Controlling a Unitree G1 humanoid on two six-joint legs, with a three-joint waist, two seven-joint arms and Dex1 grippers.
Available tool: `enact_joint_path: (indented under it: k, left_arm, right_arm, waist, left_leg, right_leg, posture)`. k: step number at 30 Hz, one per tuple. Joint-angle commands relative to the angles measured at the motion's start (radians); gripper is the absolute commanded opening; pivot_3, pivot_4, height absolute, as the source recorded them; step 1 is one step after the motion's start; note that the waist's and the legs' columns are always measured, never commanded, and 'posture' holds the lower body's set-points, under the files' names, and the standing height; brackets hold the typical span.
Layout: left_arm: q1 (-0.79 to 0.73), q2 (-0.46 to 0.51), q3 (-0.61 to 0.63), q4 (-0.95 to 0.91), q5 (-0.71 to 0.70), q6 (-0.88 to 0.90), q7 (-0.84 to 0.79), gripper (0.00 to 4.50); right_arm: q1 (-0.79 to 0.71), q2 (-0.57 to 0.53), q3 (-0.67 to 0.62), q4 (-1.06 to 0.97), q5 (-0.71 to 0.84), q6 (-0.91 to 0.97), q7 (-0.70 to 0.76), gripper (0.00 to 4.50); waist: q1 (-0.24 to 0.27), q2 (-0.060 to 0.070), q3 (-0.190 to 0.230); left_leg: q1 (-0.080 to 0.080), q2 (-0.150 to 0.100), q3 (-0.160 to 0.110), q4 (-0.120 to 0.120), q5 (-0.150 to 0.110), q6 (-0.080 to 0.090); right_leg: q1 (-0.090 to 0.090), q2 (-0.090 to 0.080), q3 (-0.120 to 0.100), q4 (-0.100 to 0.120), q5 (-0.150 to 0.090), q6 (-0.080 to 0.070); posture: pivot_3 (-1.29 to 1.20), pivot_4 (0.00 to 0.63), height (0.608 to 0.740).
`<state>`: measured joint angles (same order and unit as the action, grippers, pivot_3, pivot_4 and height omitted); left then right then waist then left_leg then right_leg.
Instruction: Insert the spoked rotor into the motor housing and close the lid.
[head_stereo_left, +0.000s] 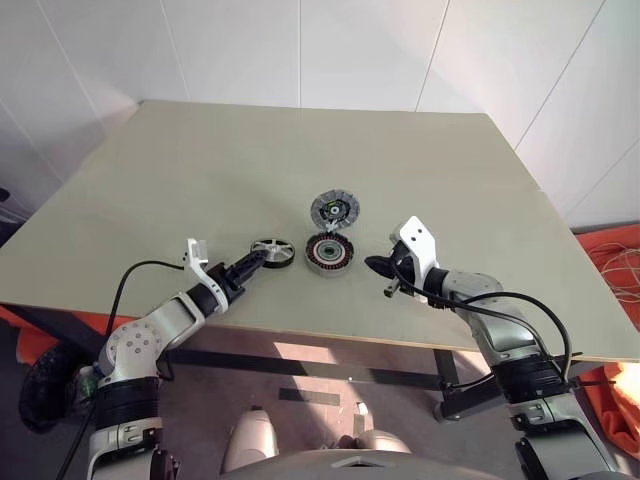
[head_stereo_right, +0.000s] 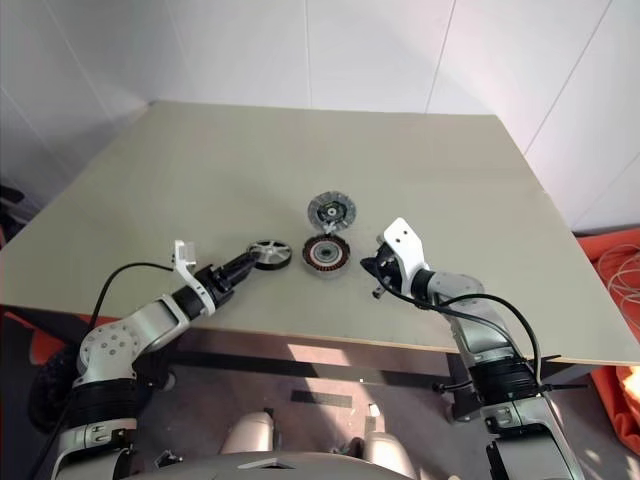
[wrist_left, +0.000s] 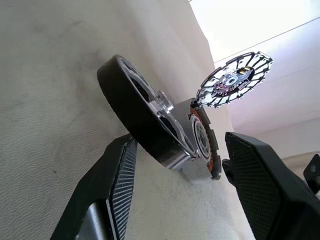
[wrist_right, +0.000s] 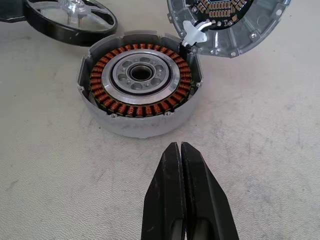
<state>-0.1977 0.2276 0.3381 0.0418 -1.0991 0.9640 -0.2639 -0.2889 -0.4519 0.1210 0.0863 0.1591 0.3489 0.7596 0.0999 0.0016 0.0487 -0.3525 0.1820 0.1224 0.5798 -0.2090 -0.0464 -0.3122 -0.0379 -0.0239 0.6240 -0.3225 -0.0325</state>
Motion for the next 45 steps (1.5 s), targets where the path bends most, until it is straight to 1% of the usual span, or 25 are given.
enact_joint_path:
  k: [1,12,23,26,31,32,33,41,45]
  left_arm:
    - [-0.025,0.000,0.005,0.011,0.013,-0.017,-0.024,2.92]
    - [-0.045,-0.015,0.012,0.082,0.056,-0.051,-0.064,2.92]
    - [-0.108,-0.061,0.054,0.176,0.043,-0.064,-0.115,2.92]
    - [-0.101,-0.058,0.061,0.178,0.043,-0.058,-0.122,2.37]
    - [-0.090,-0.053,0.074,0.169,0.038,-0.046,-0.128,0.76]
    - [-0.087,-0.052,0.075,0.165,0.038,-0.044,-0.130,0.51]
    - [-0.082,-0.051,0.074,0.159,0.037,-0.043,-0.132,0.36]
    - [-0.069,-0.050,0.076,0.149,0.042,-0.046,-0.132,0.36]
    - [-0.067,-0.045,0.116,0.146,-0.004,-0.038,-0.135,0.36]
  right_arm:
    - [-0.015,-0.004,-0.021,-0.039,0.009,-0.011,-0.005,0.00]
    - [-0.015,-0.003,-0.021,-0.038,0.010,-0.013,-0.006,0.00]
    - [-0.015,-0.002,-0.019,-0.039,0.008,-0.012,-0.007,0.00]
    - [-0.013,-0.003,-0.022,-0.040,0.008,-0.012,-0.010,0.00]
    - [-0.016,-0.002,-0.021,-0.033,0.007,-0.016,-0.013,0.00]
    - [-0.017,-0.002,-0.020,-0.032,0.008,-0.016,-0.013,0.00]
    - [-0.017,-0.002,-0.019,-0.032,0.008,-0.017,-0.012,0.00]
    - [-0.024,0.000,-0.018,-0.023,0.007,-0.022,-0.010,0.00]
    - [-0.023,-0.005,-0.022,-0.024,0.008,-0.023,-0.010,0.00]
  waist:
    - [0.000,0.000,0.000]
    - [0.000,0.000,0.000]
    - [0.001,0.000,0.000]
    - [0.000,0.000,0.000]
    - [0.000,0.000,0.000]
    - [0.001,0.000,0.000]
    - [0.000,0.000,0.000]
    - [-0.001,0.000,0.000]
    - [-0.002,0.000,0.000]
  left_leg:
    - [0.000,0.000,0.000,0.000,0.000,0.000]
    - [0.000,0.000,0.000,0.000,0.000,0.000]
    - [0.000,0.000,0.000,0.000,0.000,0.000]
    - [0.000,0.000,0.000,0.000,0.000,0.000]
    - [0.000,-0.001,0.000,0.000,0.000,0.000]
    - [0.000,-0.001,0.000,0.000,0.000,0.000]
    - [0.000,-0.001,0.000,0.000,0.000,0.000]
    - [0.000,0.000,0.000,0.000,0.000,0.000]
    - [0.000,0.000,0.000,0.000,0.000,0.000]
  right_leg:
    - [0.000,0.000,0.000,0.000,0.000,0.000]
    - [0.000,0.000,0.000,0.000,0.000,0.000]
    - [0.000,-0.001,0.000,0.000,0.000,0.000]
    - [0.000,0.000,0.000,0.000,0.000,0.000]
    - [0.000,-0.001,0.000,0.000,0.000,0.000]
    - [0.000,-0.001,0.000,0.000,0.000,0.000]
    - [0.000,-0.001,0.000,0.000,0.000,0.000]
    - [0.000,-0.001,0.000,0.000,0.000,0.000]
    - [0.000,-0.001,0.000,0.000,0.000,0.000]
  posture:
    - [0.00,0.000,0.740]
    - [0.00,0.000,0.740]
    - [0.00,0.000,0.740]
    - [0.00,0.000,0.740]
    - [0.00,0.000,0.740]
    - [0.00,0.000,0.740]
    - [0.00,0.000,0.740]
    - [0.00,0.000,0.740]
    - [0.00,0.000,0.740]
